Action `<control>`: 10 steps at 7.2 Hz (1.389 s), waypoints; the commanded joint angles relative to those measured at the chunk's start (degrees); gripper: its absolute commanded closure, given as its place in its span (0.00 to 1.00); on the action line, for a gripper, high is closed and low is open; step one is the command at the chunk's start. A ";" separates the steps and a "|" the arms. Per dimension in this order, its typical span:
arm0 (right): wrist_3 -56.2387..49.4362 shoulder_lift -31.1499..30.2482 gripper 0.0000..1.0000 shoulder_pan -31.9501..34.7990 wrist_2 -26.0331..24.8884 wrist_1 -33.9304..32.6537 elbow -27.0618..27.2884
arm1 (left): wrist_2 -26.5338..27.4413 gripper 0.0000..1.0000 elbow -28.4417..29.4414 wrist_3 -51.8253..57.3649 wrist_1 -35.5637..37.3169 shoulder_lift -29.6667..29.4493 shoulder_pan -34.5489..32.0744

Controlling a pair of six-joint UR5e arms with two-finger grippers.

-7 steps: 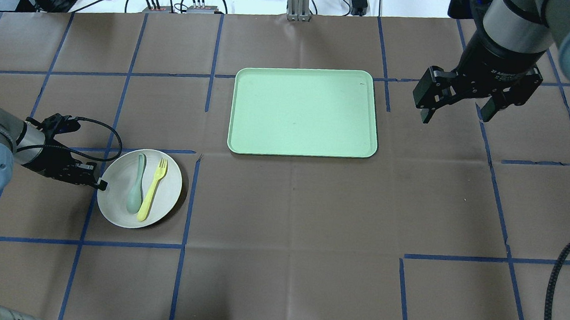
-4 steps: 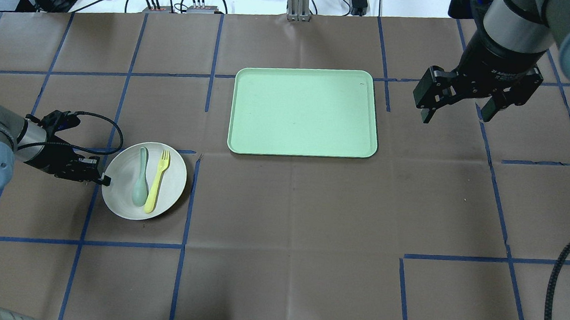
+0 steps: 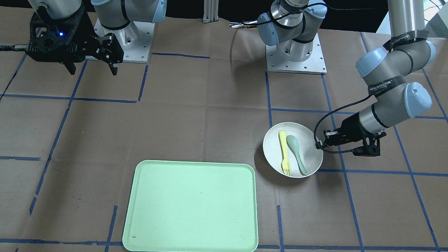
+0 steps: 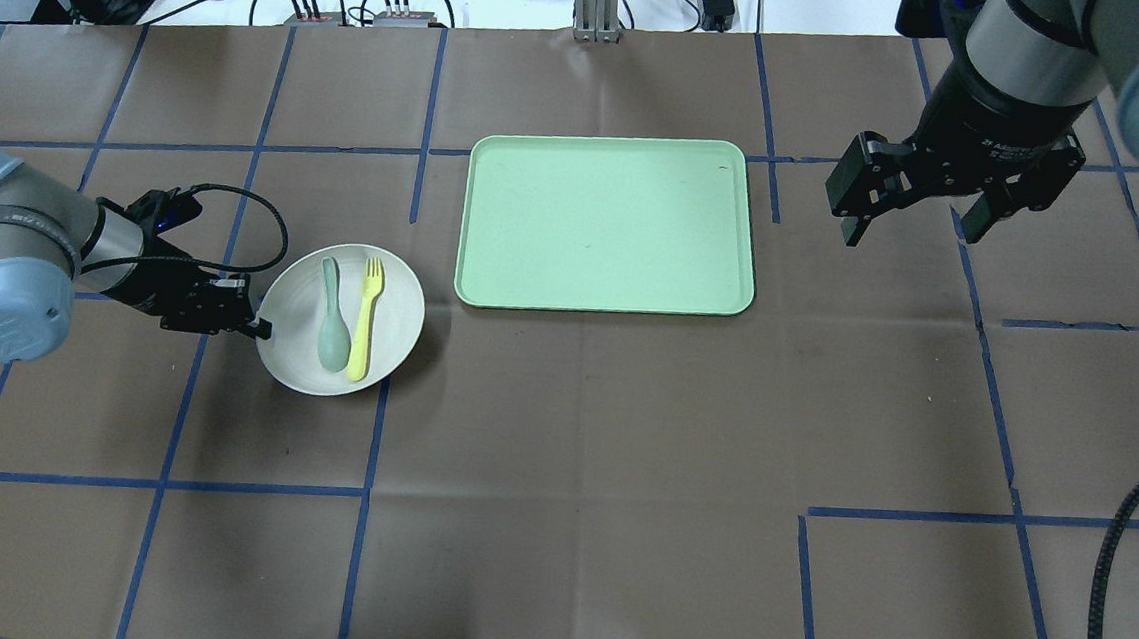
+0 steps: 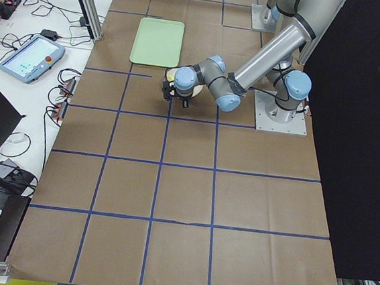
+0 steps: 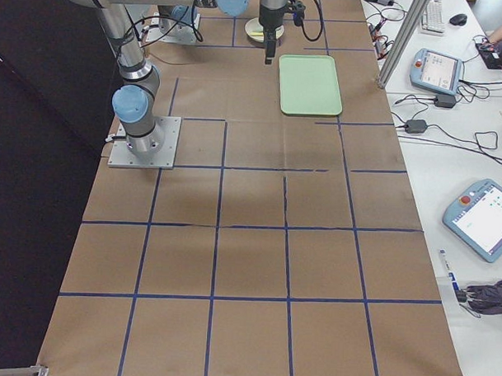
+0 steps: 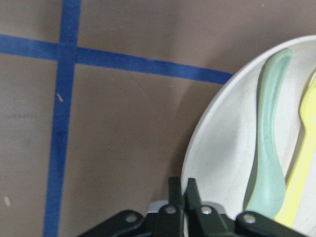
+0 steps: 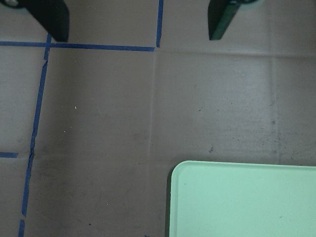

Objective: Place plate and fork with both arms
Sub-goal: 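Slide the plate with the left gripper onto the mint-green tray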

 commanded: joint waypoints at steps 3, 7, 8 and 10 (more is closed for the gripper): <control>-0.07 0.00 0.00 -0.03 0.04 0.00 0.00 | -4.64 1.00 8.54 -13.68 0.42 -2.76 -13.62; -0.07 0.00 0.00 0.06 -0.05 0.00 0.00 | -3.89 1.00 21.36 -14.40 1.03 -14.26 -24.79; -0.07 0.00 0.00 0.06 0.04 0.00 0.00 | -3.89 1.00 24.00 -15.45 1.03 -17.25 -26.03; -0.07 0.00 0.00 0.06 0.04 0.00 0.00 | -3.89 0.99 28.40 -19.05 3.56 -22.18 -27.88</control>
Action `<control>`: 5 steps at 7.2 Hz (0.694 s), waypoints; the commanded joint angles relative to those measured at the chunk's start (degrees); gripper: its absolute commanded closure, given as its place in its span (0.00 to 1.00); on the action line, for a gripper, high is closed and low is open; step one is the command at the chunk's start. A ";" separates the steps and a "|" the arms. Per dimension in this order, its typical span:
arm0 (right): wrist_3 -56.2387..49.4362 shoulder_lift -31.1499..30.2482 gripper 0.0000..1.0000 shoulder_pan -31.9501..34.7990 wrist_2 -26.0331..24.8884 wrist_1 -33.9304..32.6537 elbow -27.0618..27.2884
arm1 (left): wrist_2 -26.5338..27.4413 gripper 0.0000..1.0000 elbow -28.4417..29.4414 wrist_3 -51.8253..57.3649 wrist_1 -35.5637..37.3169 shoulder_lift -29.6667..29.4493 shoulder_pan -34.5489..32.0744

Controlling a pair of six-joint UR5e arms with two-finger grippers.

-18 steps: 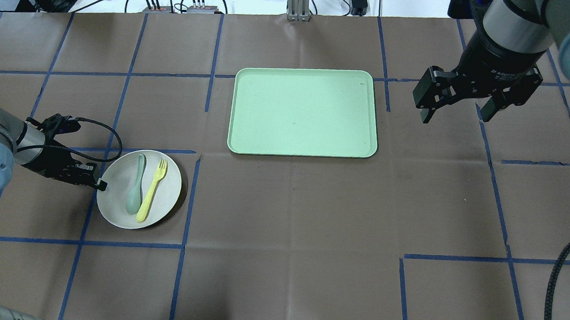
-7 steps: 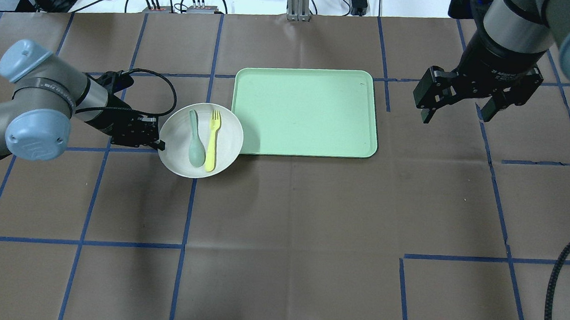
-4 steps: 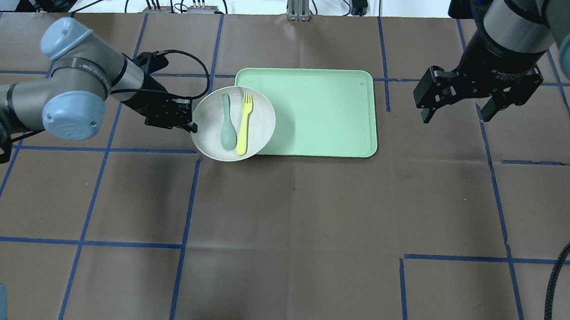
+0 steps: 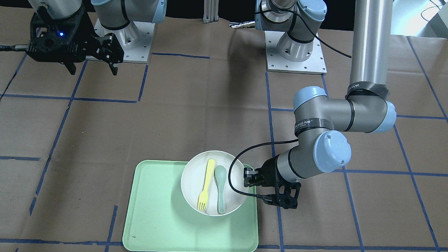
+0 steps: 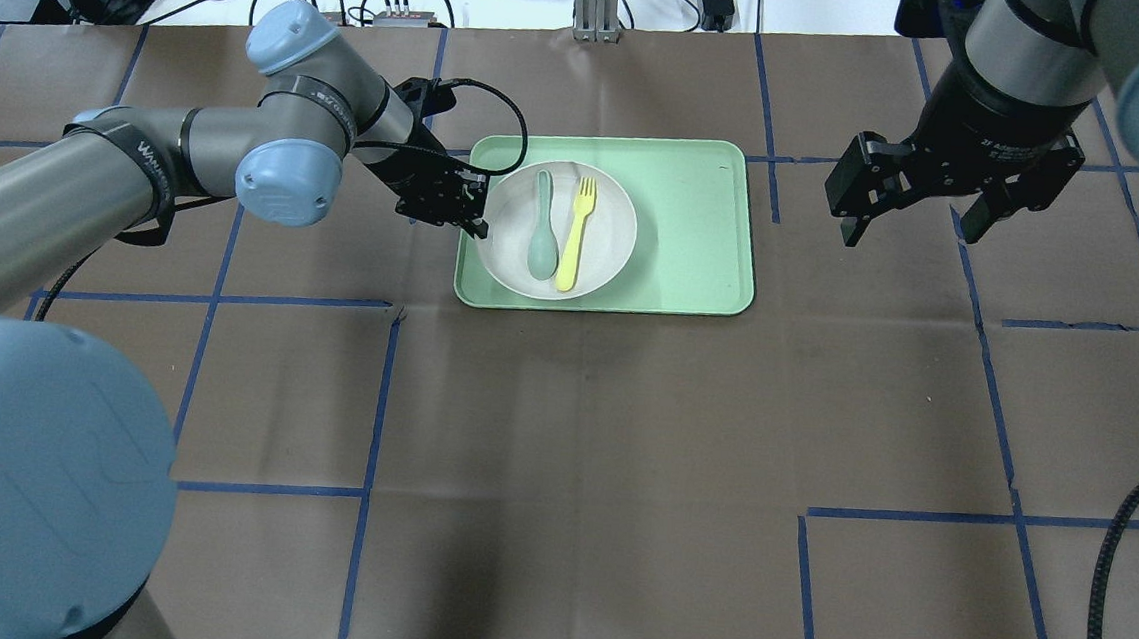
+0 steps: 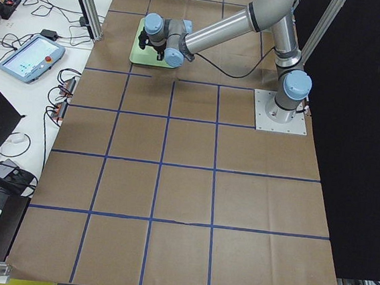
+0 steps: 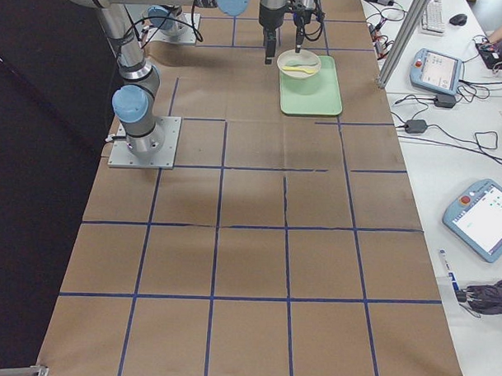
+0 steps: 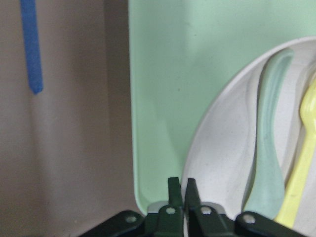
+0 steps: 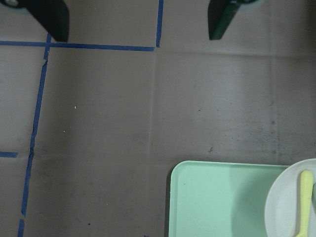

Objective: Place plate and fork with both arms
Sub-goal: 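Slide the plate with the left gripper onto the mint-green tray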

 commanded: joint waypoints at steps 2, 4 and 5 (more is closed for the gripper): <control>0.00 0.00 0.00 0.00 0.01 0.00 0.00 | 0.01 0.99 7.61 -1.85 1.78 -6.37 -1.48; 0.00 0.00 0.00 0.00 0.01 0.00 0.00 | 0.19 0.98 11.41 -1.85 1.52 -8.92 -3.23; 0.00 0.00 0.00 0.00 0.01 0.00 0.00 | 1.67 0.96 11.25 -1.85 1.34 -8.93 -3.68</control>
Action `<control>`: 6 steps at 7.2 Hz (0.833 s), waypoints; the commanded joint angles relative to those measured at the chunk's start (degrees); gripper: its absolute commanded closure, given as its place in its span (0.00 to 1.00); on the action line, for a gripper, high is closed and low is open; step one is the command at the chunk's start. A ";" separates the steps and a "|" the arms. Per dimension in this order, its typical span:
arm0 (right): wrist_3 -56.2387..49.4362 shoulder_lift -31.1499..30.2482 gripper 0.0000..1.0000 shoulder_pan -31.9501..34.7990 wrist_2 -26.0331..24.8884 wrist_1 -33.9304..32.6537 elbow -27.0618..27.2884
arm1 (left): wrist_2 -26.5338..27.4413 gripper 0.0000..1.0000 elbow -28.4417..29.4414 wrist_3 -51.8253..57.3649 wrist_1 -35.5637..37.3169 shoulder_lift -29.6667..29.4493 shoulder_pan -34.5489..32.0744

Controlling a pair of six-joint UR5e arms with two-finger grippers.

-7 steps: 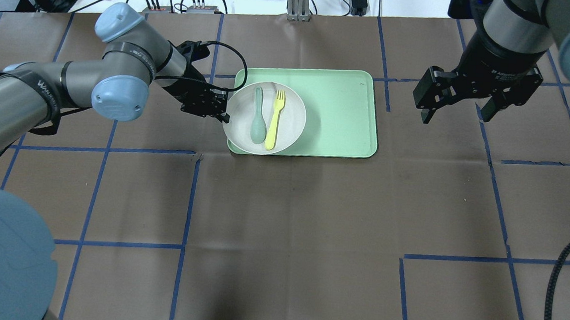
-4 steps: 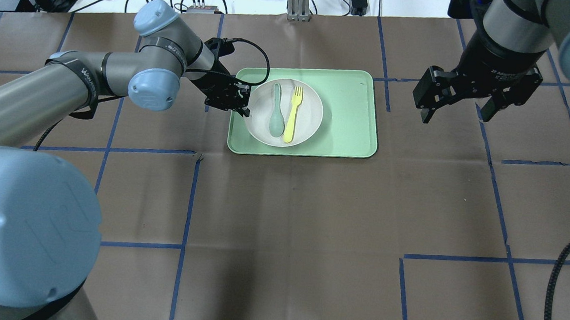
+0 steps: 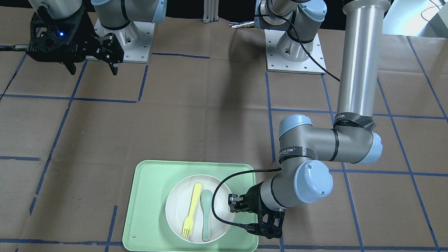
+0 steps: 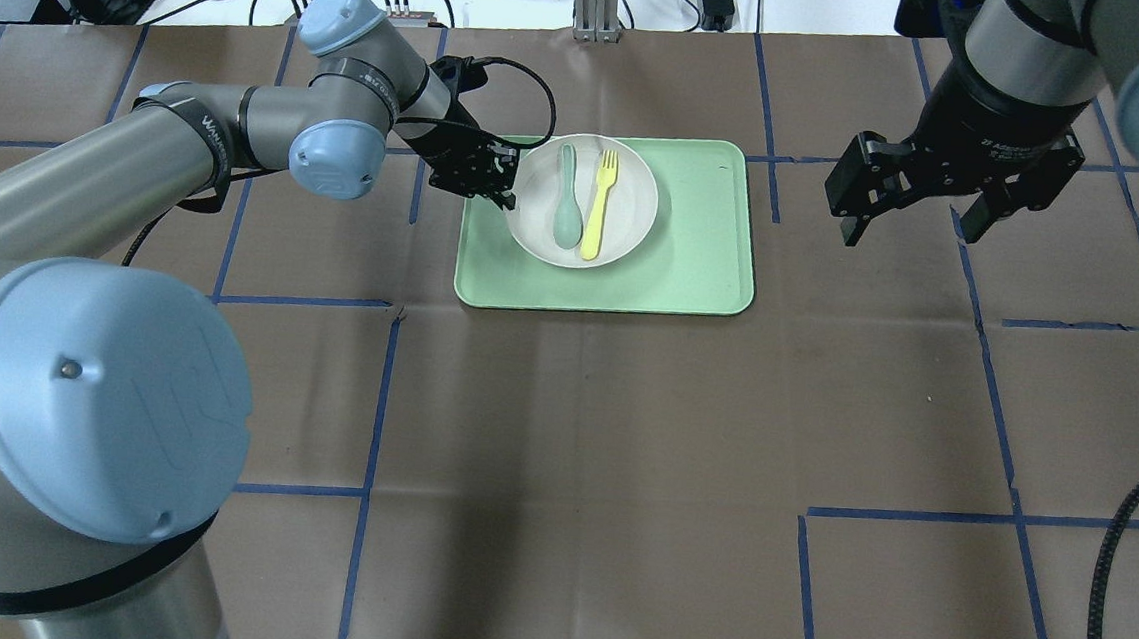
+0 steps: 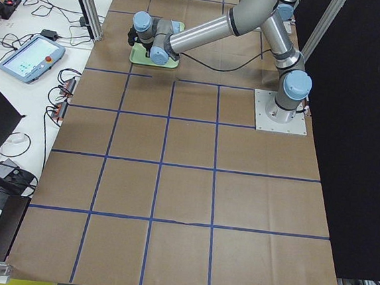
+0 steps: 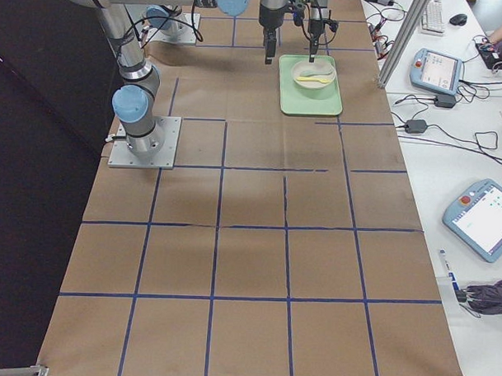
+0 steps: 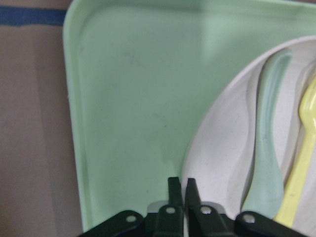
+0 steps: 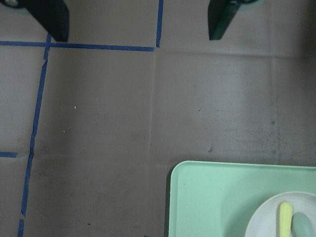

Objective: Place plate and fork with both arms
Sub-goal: 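Lower the plate onto the tray and open the left gripper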

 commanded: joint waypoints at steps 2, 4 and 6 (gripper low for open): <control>0.00 0.00 0.00 0.00 0.00 0.00 0.00 | 1.30 0.96 0.05 0.08 -0.61 -0.26 -0.87; 0.00 0.00 0.00 0.00 0.00 0.00 0.00 | 1.30 0.96 0.93 0.17 -0.79 -0.35 -0.87; 0.00 0.00 0.00 0.00 0.00 0.00 0.00 | 1.39 0.95 1.02 0.52 -0.70 -0.43 -0.61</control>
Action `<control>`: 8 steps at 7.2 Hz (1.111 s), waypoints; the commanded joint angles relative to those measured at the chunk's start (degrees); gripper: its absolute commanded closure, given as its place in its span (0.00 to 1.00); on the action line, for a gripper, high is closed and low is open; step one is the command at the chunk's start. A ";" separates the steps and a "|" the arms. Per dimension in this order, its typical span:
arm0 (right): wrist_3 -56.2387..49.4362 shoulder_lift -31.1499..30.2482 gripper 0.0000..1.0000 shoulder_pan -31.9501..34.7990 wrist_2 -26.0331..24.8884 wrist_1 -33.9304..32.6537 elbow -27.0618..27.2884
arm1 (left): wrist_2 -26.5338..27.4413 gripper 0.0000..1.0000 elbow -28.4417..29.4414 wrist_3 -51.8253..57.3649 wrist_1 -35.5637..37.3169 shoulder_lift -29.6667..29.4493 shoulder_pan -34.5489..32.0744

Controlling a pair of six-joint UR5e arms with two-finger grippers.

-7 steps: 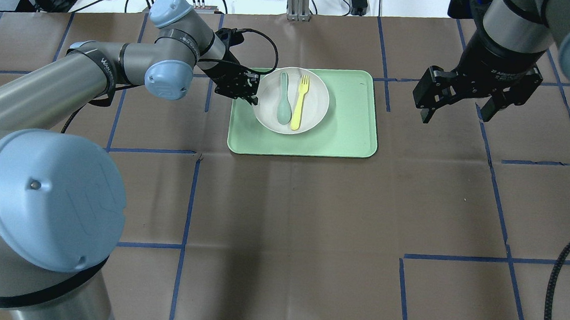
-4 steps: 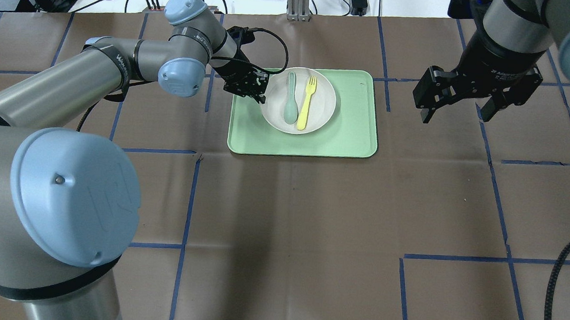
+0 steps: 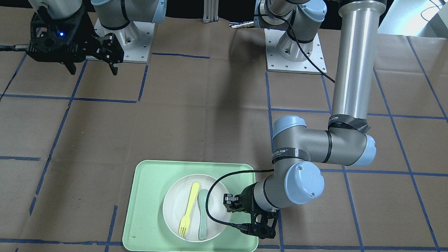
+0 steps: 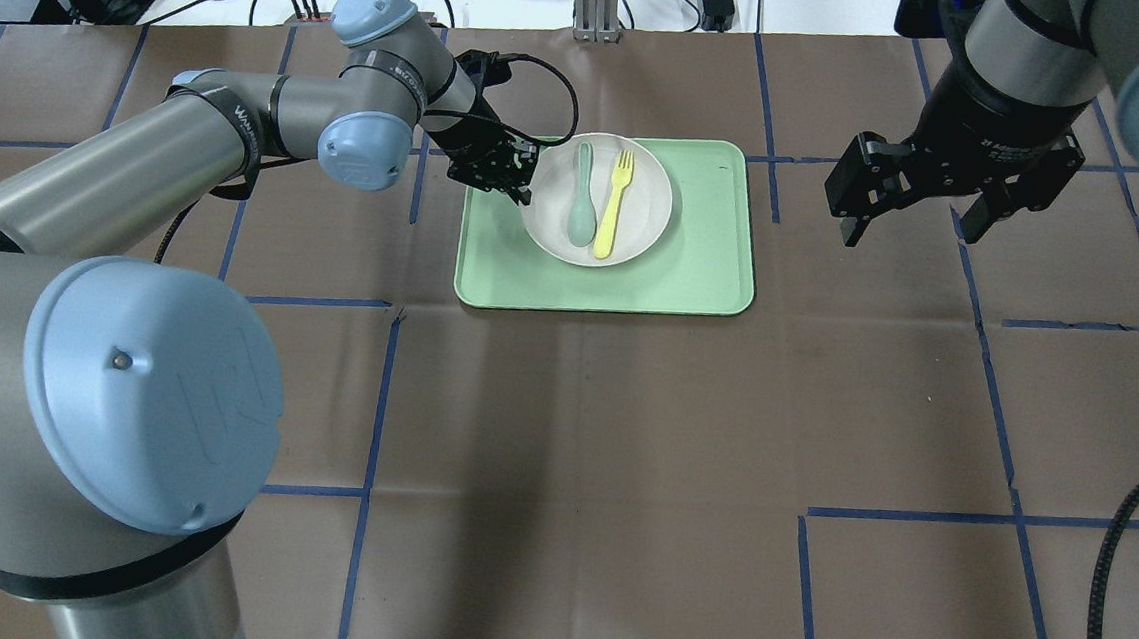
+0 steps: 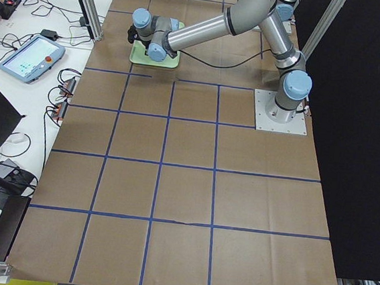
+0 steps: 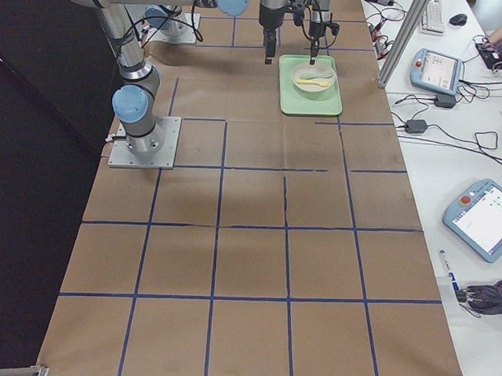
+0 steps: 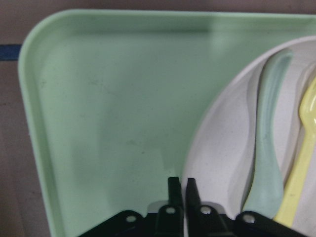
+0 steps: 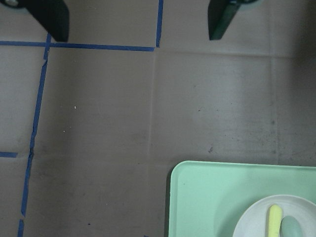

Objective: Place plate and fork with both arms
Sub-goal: 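Lower the plate onto the tray and open the left gripper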

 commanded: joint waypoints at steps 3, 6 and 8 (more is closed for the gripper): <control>0.00 0.00 0.00 -0.09 0.00 0.00 0.00 | -0.05 0.79 -0.02 0.38 0.06 -0.06 0.44; 0.00 0.00 0.00 0.00 0.00 0.00 0.00 | -0.06 0.41 -1.33 0.38 -0.12 1.51 0.35; 0.00 0.00 0.00 -0.09 0.00 0.00 0.00 | 7.26 0.01 -4.48 0.47 -3.87 8.59 0.35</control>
